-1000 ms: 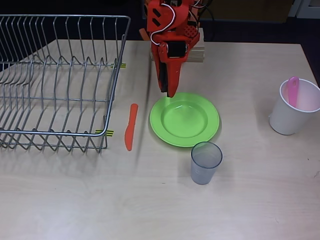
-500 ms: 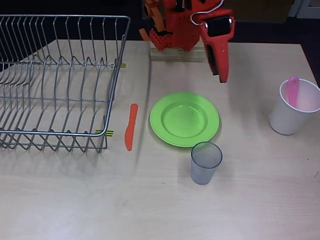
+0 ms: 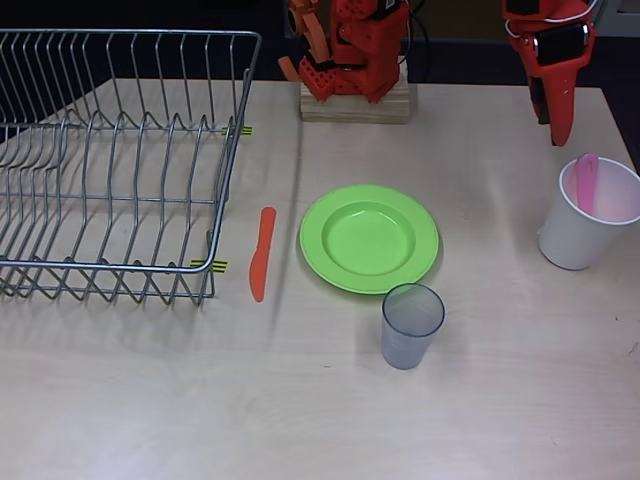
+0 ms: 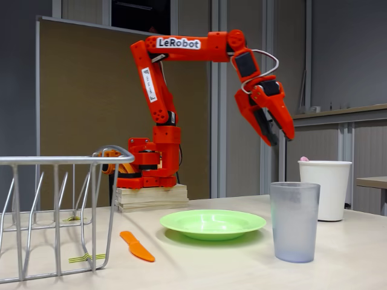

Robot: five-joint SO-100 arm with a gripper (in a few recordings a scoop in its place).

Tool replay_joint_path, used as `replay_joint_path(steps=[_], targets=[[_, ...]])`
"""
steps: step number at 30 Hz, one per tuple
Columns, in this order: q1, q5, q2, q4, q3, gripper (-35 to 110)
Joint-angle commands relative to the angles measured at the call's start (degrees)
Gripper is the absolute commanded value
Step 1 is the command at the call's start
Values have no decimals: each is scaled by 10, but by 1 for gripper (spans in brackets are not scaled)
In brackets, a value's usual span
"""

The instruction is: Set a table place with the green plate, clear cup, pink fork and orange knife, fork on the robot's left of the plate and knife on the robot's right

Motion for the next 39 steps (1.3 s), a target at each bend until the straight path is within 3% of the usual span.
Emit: replay_joint_path(steps=[1,22,39], targets=[[-40,18,-25,0,-37,18],[-51,-47,-179,-33,-156,24],[-38,-62,-174,-108,-81,19]])
